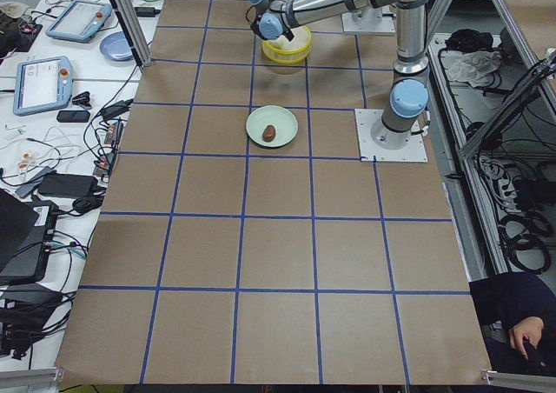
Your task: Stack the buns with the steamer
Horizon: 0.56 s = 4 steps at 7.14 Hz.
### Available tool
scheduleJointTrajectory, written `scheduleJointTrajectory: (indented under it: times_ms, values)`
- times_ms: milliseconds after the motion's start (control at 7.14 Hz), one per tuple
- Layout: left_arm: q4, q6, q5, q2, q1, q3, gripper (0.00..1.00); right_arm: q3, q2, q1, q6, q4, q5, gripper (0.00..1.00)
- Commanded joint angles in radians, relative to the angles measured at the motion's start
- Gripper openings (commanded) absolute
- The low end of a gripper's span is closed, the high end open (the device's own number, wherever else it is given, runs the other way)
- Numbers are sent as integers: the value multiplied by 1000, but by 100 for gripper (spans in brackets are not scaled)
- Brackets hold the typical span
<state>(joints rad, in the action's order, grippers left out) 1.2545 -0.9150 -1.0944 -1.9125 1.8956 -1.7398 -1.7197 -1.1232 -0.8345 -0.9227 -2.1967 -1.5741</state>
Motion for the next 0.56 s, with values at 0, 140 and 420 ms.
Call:
scheduleJointTrajectory:
  times_ms: [0,140,420]
  values:
    - [31,214,-189,32,-93,41,100,9,-67,0,17,75,-30,0]
    - [46,340,-241,58,-158,63,100,9,-158,-12,116,181,-21,0]
    - [121,604,-432,107,-266,82,100,9,-246,-79,263,352,17,0]
